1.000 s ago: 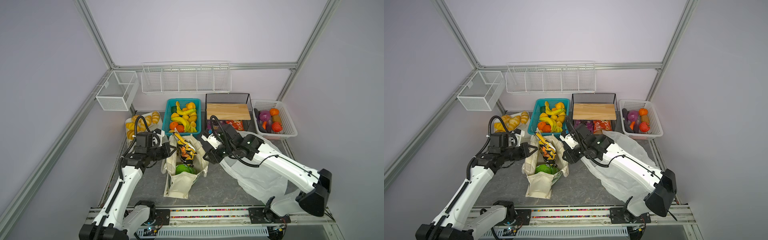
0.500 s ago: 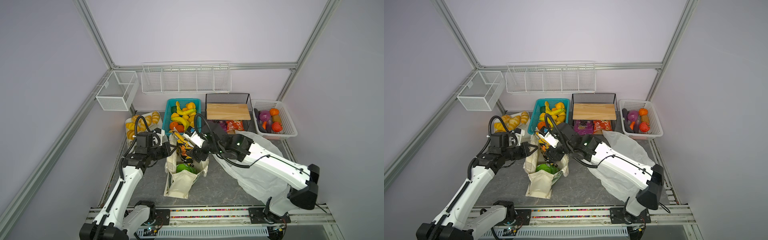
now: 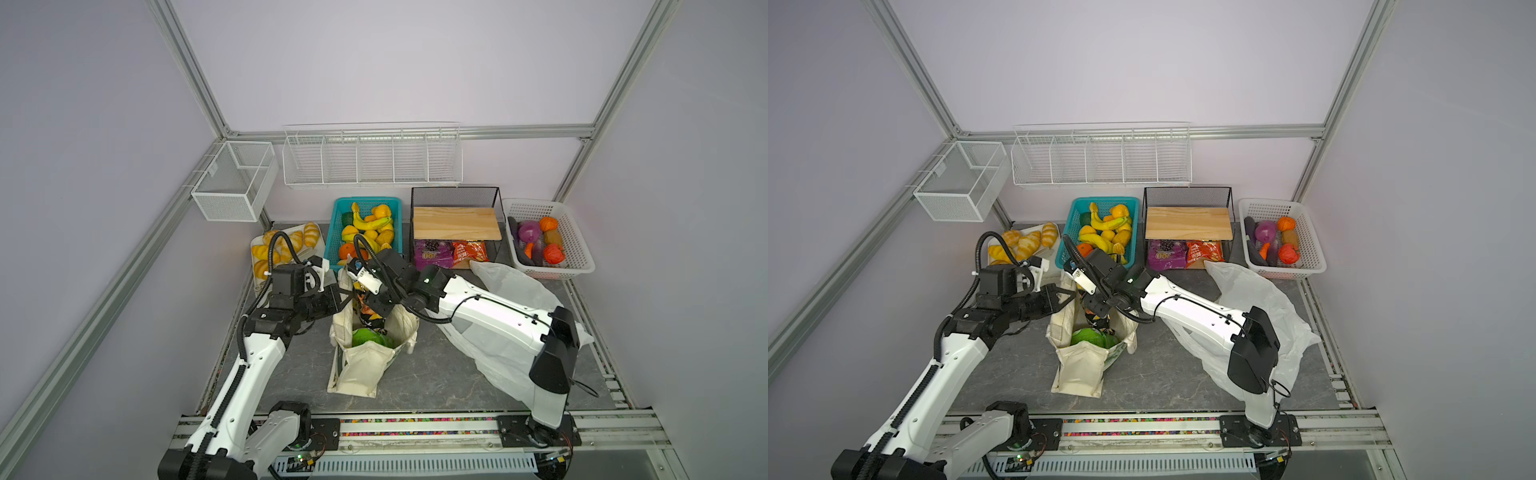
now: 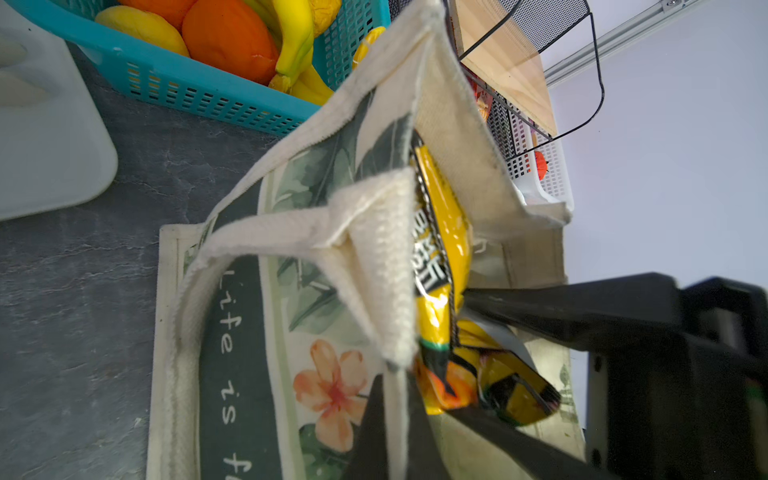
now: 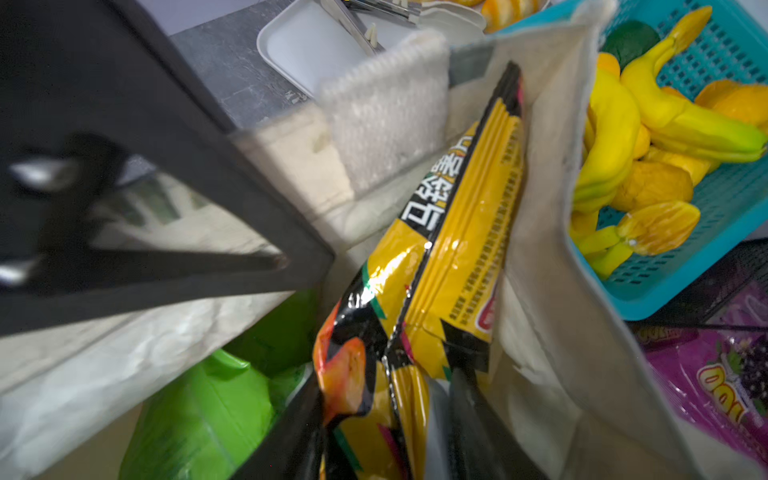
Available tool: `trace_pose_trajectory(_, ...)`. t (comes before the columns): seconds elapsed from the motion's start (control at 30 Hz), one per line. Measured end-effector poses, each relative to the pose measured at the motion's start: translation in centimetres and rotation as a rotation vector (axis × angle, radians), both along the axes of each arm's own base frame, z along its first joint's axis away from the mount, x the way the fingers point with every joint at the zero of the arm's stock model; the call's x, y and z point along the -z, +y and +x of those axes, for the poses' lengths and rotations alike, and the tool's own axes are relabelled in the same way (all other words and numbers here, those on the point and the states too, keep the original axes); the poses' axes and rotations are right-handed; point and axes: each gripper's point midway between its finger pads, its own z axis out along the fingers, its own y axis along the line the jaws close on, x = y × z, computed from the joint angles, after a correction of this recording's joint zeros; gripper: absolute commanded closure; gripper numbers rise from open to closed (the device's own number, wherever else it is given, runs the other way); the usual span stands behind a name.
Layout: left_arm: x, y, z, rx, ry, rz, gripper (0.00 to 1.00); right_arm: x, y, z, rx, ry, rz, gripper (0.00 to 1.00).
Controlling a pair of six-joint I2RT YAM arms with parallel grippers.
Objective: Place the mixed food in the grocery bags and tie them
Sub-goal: 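Open the right gripper and lift it out of the tote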
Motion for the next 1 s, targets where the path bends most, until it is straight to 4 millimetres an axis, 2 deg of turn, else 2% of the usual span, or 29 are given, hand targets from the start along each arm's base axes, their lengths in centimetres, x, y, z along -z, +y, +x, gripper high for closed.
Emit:
trace_pose_trajectory(0.17,-1.1,0.0,0.0,-0.004,-0.012,-0.115,1.00,1.6,-1.7,1.5,0.090,0.040,-0.021,0.75)
trace_pose_trajectory(0.33,-0.8,0.0,0.1,-0.009,-0.008,-0.168,1.00,3.4,-3.3,1.8,0.146,0.070,-0.071,0.76)
trace_pose_trajectory(0.6,0.2,0.3,0.4,-0.027,-0.013,-0.147,1.00,5.6,-2.7,2.0,0.163,0.104,-0.088,0.73)
trace_pose_trajectory(0.73,0.7,0.8,0.6,-0.046,-0.019,-0.113,1.00,7.0,-1.8,1.9,0.138,0.134,-0.092,0.64)
trace_pose_trajectory(0.83,1.0,1.1,0.7,-0.059,-0.022,-0.089,1.00,7.1,-1.6,1.7,0.119,0.141,-0.088,0.50)
trace_pose_trajectory(0.93,1.4,1.5,0.9,-0.077,-0.022,-0.063,1.00,5.8,-1.5,1.0,0.089,0.144,-0.058,0.35)
trace_pose_trajectory(1.0,1.7,1.8,0.9,-0.089,-0.019,-0.044,1.00,4.1,-2.0,0.2,0.070,0.134,-0.022,0.29)
